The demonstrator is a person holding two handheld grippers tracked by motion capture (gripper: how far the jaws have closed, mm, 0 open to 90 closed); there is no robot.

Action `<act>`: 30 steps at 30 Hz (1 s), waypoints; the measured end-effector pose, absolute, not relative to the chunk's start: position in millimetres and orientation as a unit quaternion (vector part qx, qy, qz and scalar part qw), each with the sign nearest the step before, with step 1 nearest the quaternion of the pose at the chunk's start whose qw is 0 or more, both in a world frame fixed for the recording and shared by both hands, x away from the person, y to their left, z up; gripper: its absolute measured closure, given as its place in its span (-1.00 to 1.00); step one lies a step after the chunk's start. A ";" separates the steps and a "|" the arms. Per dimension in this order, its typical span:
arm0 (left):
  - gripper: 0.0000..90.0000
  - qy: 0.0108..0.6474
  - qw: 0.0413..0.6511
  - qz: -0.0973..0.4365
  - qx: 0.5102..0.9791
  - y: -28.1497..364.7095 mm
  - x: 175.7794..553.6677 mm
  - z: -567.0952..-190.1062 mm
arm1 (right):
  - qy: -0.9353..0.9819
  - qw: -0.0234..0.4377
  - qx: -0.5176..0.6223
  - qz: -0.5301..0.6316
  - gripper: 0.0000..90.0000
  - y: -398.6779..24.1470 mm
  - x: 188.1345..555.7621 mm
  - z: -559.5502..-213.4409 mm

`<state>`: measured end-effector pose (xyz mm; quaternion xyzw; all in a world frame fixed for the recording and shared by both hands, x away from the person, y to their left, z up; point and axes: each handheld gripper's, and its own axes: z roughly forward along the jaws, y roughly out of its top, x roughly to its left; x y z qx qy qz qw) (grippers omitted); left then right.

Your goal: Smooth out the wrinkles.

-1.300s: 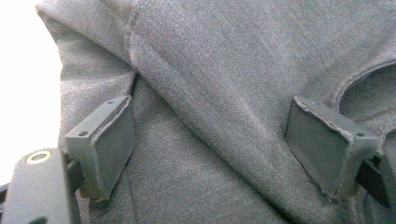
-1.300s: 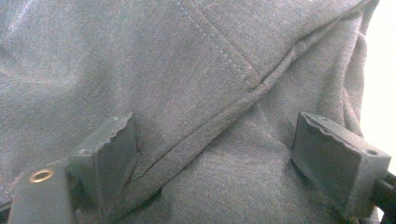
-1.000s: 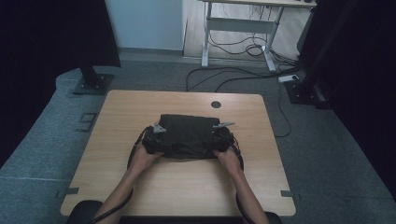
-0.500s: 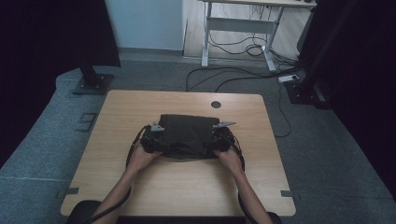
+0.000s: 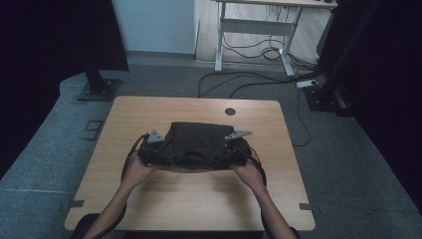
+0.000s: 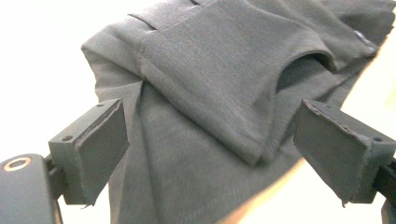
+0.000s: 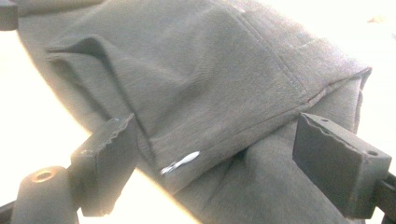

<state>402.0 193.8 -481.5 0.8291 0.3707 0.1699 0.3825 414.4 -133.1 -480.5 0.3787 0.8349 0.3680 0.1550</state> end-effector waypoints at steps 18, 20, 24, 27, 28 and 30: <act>-0.88 0.367 0.350 0.176 0.844 224.9 356.5 -494.7 | 0.817 0.174 0.396 0.381 -0.78 -186.2 363.0 -477.1; -0.88 0.370 0.344 0.173 0.845 228.8 354.2 -502.2 | 0.814 0.171 0.404 0.379 -0.79 -192.8 359.1 -483.1; -0.89 0.379 0.335 0.165 0.847 235.0 351.7 -516.2 | 0.810 0.167 0.419 0.375 -0.80 -205.0 353.6 -497.0; -0.89 0.384 0.331 0.156 0.848 235.7 351.0 -525.9 | 0.808 0.163 0.432 0.366 -0.81 -211.6 351.7 -508.8; -0.89 0.383 0.327 0.152 0.850 235.6 351.4 -528.7 | 0.808 0.162 0.435 0.363 -0.81 -213.1 351.5 -512.8; -0.90 0.383 0.319 0.149 0.854 234.3 352.1 -534.5 | 0.810 0.157 0.439 0.356 -0.81 -215.1 351.5 -521.1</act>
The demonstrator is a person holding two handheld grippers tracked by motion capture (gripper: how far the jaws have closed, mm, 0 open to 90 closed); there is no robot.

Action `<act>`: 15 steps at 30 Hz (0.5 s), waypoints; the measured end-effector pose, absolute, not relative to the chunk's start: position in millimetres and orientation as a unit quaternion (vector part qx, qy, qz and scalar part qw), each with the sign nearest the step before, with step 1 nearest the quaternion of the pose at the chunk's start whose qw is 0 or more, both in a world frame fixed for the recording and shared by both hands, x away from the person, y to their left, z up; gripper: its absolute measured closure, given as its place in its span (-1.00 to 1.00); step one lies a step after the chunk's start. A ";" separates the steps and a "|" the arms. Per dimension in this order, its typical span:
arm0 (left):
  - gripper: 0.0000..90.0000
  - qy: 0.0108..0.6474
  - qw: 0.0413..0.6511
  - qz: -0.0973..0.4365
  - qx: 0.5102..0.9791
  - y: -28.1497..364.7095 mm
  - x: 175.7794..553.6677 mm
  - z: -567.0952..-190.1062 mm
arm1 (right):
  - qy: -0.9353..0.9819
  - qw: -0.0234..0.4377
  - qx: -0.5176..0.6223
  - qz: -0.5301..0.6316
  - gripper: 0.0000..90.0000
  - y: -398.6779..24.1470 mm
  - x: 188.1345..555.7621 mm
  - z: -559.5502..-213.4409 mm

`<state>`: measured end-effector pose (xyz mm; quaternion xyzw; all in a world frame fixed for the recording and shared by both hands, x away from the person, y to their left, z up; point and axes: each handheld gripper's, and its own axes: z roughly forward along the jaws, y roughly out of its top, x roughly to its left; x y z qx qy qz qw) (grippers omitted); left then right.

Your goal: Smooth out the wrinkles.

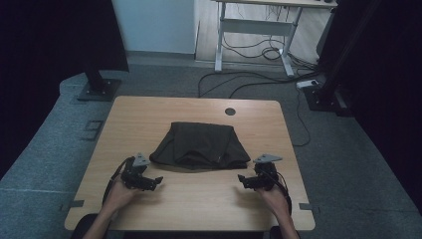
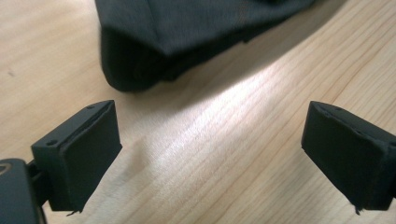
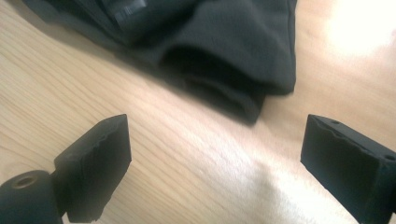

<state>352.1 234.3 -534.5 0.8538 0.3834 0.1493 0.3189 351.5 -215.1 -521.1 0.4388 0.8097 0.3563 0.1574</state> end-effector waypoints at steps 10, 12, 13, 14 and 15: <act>-1.00 0.394 0.320 0.144 0.850 236.8 355.3 -548.3 | 0.815 0.167 0.448 0.329 -1.00 -222.5 352.5 -552.6; -1.00 0.394 0.320 0.144 0.849 236.8 355.3 -548.3 | 0.809 0.181 0.446 0.339 -1.00 -223.6 351.1 -555.9; -1.00 0.394 0.320 0.144 0.849 236.8 355.3 -548.3 | 0.807 0.184 0.446 0.342 -1.00 -223.9 351.2 -556.5; -1.00 0.395 0.320 0.145 0.849 236.7 355.2 -548.4 | 0.807 0.184 0.446 0.341 -1.00 -223.9 351.2 -556.5; -1.00 0.395 0.320 0.145 0.849 236.6 355.0 -548.5 | 0.806 0.183 0.447 0.342 -1.00 -223.7 351.1 -556.5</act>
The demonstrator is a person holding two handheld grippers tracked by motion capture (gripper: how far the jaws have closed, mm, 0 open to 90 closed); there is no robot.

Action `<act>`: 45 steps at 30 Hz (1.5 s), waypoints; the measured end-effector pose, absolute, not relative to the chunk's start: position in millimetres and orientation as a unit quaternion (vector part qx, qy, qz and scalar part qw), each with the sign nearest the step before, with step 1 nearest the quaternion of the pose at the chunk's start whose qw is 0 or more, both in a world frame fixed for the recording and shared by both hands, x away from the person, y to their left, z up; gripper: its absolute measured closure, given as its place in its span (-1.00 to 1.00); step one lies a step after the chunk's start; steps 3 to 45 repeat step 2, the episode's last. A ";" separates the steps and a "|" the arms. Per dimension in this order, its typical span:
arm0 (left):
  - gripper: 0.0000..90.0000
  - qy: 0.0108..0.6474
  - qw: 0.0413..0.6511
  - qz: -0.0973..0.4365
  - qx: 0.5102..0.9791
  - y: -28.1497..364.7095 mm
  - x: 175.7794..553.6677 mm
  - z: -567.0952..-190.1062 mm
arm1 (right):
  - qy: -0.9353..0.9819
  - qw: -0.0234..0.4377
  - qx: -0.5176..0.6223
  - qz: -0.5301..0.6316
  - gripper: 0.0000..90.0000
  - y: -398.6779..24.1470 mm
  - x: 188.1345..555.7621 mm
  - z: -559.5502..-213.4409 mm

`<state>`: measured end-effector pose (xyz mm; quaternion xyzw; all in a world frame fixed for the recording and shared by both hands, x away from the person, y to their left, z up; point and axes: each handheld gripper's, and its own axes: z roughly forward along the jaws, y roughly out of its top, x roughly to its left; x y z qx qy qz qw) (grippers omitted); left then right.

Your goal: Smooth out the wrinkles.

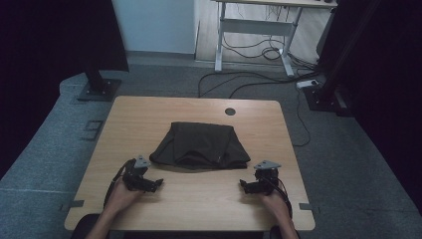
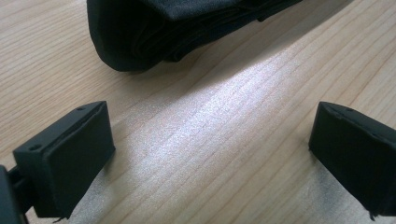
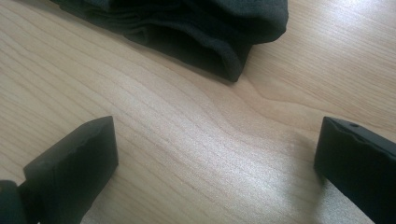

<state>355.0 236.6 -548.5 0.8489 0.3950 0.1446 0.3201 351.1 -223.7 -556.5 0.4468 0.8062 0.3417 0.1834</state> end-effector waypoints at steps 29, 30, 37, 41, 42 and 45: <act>-1.00 0.395 0.319 0.144 0.849 236.7 355.2 -548.4 | 0.806 0.183 0.447 0.342 -1.00 -223.8 351.1 -556.6; -1.00 0.395 0.319 0.144 0.849 236.7 355.2 -548.4 | 0.806 0.183 0.447 0.342 -1.00 -223.8 351.1 -556.6; -1.00 0.395 0.319 0.144 0.849 236.7 355.2 -548.4 | 0.806 0.183 0.447 0.342 -1.00 -223.8 351.1 -556.6; -1.00 0.395 0.319 0.144 0.849 236.7 355.2 -548.4 | 0.806 0.183 0.447 0.342 -1.00 -223.8 351.1 -556.6; -1.00 0.395 0.319 0.144 0.849 236.7 355.2 -548.4 | 0.806 0.183 0.447 0.342 -1.00 -223.8 351.1 -556.6; -1.00 0.395 0.319 0.144 0.849 236.7 355.2 -548.4 | 0.806 0.183 0.447 0.342 -1.00 -223.8 351.1 -556.6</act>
